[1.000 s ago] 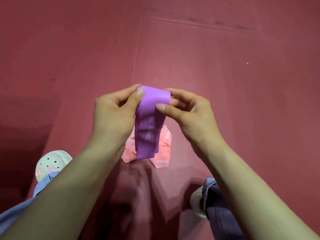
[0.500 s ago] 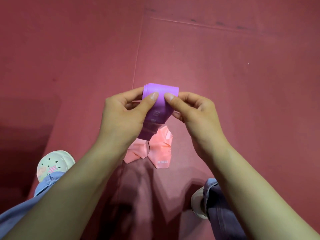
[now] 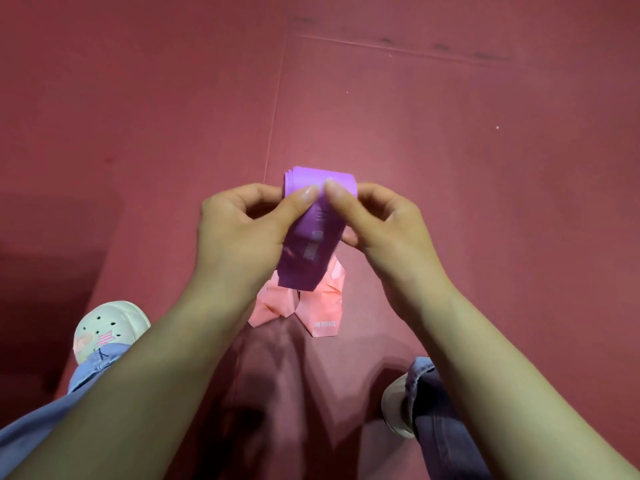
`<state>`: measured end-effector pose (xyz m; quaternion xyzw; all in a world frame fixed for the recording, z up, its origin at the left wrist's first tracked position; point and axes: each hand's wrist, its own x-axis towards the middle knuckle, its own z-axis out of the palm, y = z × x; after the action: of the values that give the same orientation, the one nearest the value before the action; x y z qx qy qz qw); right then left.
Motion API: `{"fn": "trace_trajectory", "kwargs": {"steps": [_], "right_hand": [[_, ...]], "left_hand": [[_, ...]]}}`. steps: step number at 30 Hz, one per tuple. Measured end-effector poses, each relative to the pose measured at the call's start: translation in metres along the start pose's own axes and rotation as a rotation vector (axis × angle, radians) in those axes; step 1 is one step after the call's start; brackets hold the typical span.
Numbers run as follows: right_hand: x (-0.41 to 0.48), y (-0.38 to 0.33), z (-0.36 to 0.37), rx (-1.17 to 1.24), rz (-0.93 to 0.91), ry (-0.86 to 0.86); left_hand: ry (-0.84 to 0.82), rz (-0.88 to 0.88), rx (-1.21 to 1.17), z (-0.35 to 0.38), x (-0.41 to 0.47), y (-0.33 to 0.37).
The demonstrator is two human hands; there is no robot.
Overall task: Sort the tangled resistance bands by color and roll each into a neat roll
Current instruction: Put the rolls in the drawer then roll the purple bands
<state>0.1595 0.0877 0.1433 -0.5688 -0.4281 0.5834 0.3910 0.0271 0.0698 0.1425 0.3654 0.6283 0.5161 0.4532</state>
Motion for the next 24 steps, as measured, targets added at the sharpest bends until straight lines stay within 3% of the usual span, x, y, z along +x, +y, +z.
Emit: {"fn": "trace_trajectory", "kwargs": {"steps": [4,9,20,24], "right_hand": [[0.0025,0.0019,-0.0021,0.071,-0.046,-0.079],[0.0013,0.0017,-0.0027,0.086,-0.082,-0.061],[0.001,0.0014,0.0019,0.069,0.02,0.009],[0.0044,0.0015,-0.0003,0.096,0.05,0.011]], "left_hand": [[0.034,-0.091,-0.087,0.0014,-0.0019,0.0046],[-0.016,-0.174,-0.064,-0.0021,0.003,0.0036],[-0.045,-0.092,-0.084,0.0018,-0.0021,0.0028],[0.005,-0.139,-0.173,0.0004,0.0002,0.0035]]}}
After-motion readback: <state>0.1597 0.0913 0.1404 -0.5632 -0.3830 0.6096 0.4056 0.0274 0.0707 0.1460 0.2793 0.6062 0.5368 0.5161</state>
